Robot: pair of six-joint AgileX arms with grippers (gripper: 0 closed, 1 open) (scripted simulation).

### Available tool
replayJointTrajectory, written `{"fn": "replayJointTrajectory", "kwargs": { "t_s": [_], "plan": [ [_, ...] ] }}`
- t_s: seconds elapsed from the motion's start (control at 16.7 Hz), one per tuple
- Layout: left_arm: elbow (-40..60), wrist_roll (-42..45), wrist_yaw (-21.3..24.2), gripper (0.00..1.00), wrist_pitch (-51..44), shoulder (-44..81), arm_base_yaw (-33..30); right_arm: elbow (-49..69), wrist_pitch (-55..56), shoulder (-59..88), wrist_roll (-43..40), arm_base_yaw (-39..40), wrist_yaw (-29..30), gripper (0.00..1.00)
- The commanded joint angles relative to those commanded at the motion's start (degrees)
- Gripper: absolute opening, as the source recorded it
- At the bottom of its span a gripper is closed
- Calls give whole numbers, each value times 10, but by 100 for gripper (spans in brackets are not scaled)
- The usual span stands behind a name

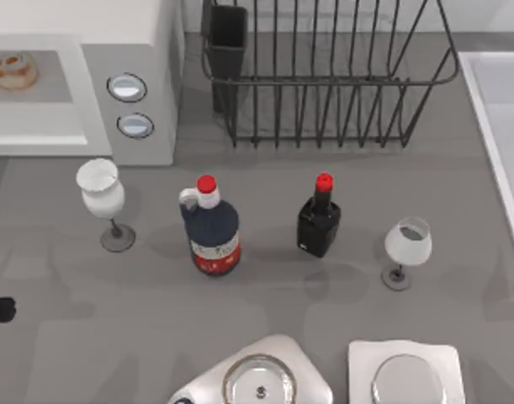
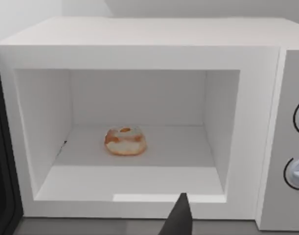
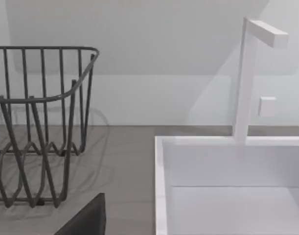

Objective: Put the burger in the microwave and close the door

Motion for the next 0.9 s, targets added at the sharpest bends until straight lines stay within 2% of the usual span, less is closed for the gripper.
{"fn": "replayJointTrajectory", "kwargs": {
  "t_s": [0.24, 0.9],
  "plan": [
    [0, 0, 0, 2, 0, 0, 0, 0, 0, 0, 0, 0, 0, 100],
    [1, 0, -4, 0, -9, -9, -2, 0, 0, 0, 0, 0, 0, 100]
  ]
}}
